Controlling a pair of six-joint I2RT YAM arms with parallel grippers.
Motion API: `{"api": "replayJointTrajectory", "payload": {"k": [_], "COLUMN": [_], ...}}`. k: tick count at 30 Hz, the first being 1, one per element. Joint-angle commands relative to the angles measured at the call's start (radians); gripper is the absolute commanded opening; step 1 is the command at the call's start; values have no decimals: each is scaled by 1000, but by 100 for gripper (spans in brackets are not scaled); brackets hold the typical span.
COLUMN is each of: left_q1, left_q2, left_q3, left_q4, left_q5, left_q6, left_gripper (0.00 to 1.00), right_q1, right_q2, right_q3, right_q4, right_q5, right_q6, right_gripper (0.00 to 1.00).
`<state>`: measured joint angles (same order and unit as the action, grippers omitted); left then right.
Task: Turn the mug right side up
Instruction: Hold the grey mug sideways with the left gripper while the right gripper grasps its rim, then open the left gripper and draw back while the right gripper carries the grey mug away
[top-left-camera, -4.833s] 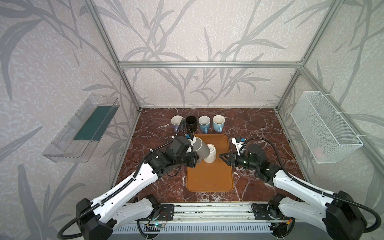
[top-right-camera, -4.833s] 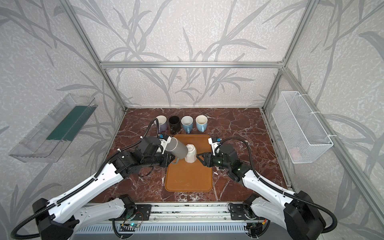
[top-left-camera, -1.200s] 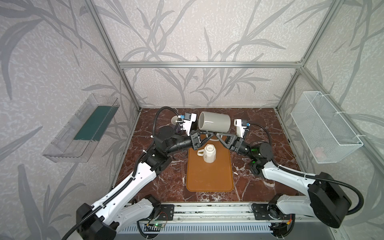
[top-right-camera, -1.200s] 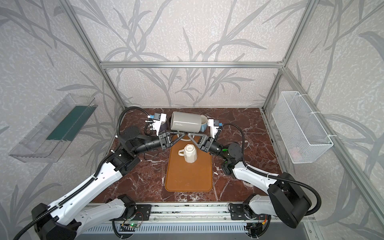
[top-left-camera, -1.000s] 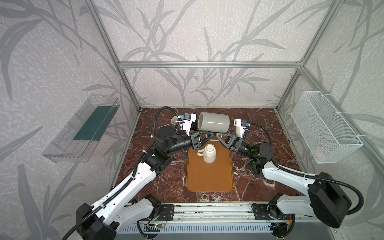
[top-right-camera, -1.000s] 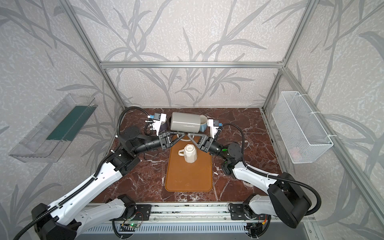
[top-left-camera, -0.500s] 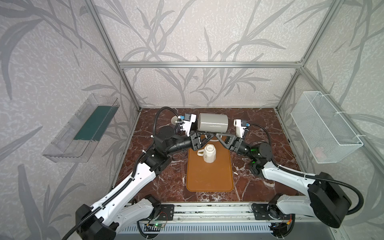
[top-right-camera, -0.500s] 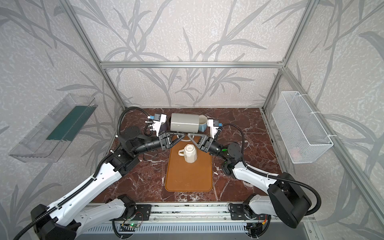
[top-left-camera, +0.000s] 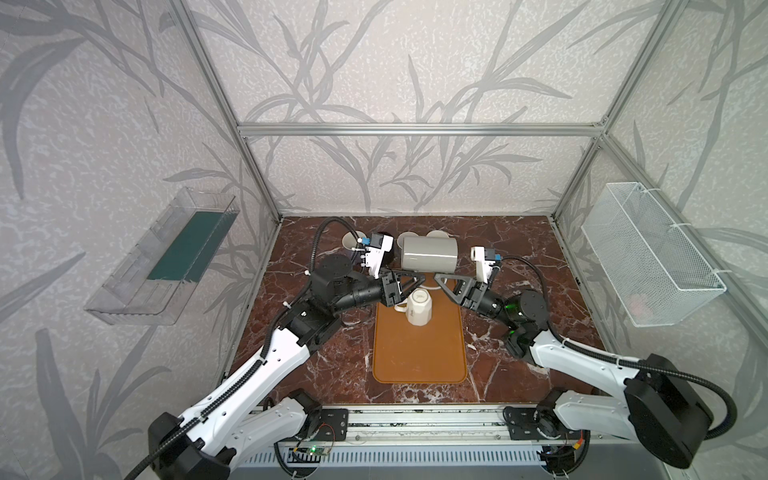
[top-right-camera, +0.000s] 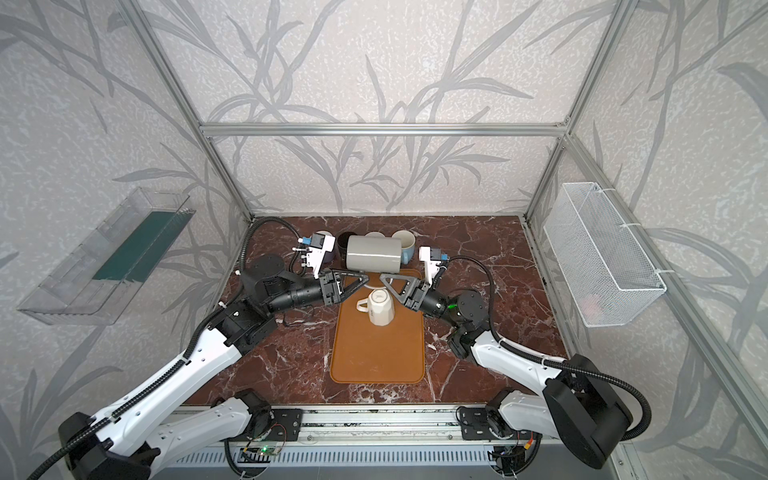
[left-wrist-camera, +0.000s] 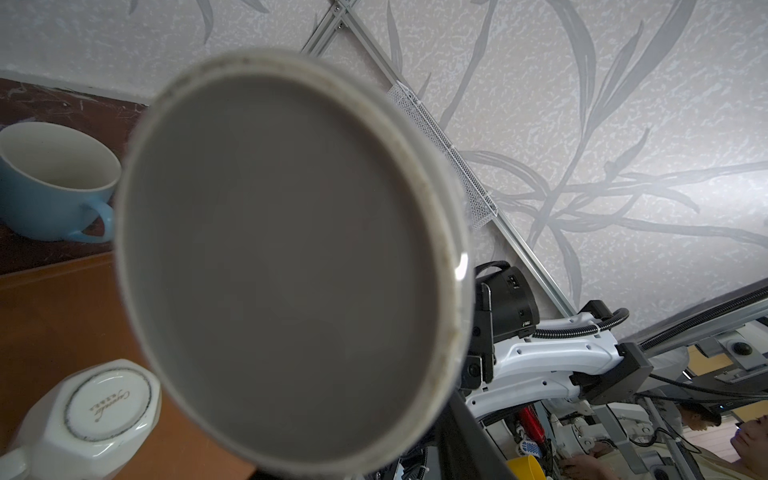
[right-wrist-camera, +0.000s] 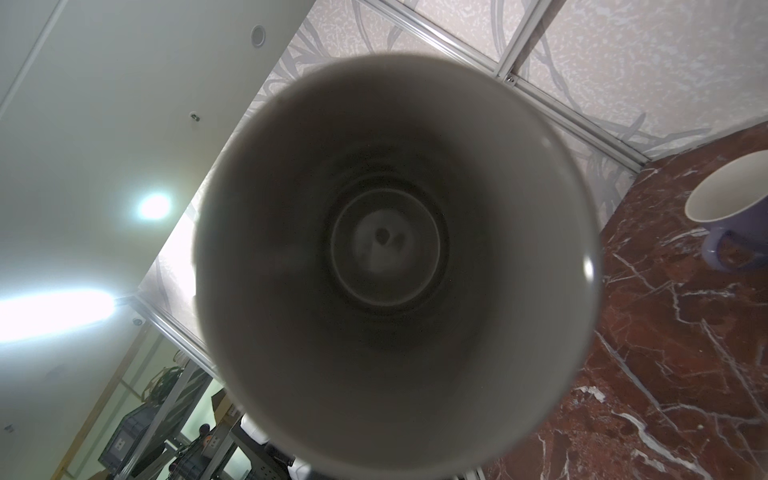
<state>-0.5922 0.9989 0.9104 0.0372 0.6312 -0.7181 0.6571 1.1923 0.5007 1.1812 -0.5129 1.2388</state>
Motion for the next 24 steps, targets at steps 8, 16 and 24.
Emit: {"api": "replayJointTrajectory", "payload": {"k": [8,16,24], "left_q1": [7,6,7], "left_q2": [28,56,37], "left_q3": [-44,-45,-46], "left_q4": [65,55,-4], "left_q5": [-14,-24,-52], "left_q6": [20,35,70], "left_gripper": [43,43,43], "right_q1": [-2,-7,-9], "right_q2": [-237,-297,-337], "right_q3": [-7,-15,-9], "right_q4": [-300,-529,-662], "right_q5": [29,70,133], "right_q6": [-155,-144,-206], "right_gripper": [0,0,0]}}
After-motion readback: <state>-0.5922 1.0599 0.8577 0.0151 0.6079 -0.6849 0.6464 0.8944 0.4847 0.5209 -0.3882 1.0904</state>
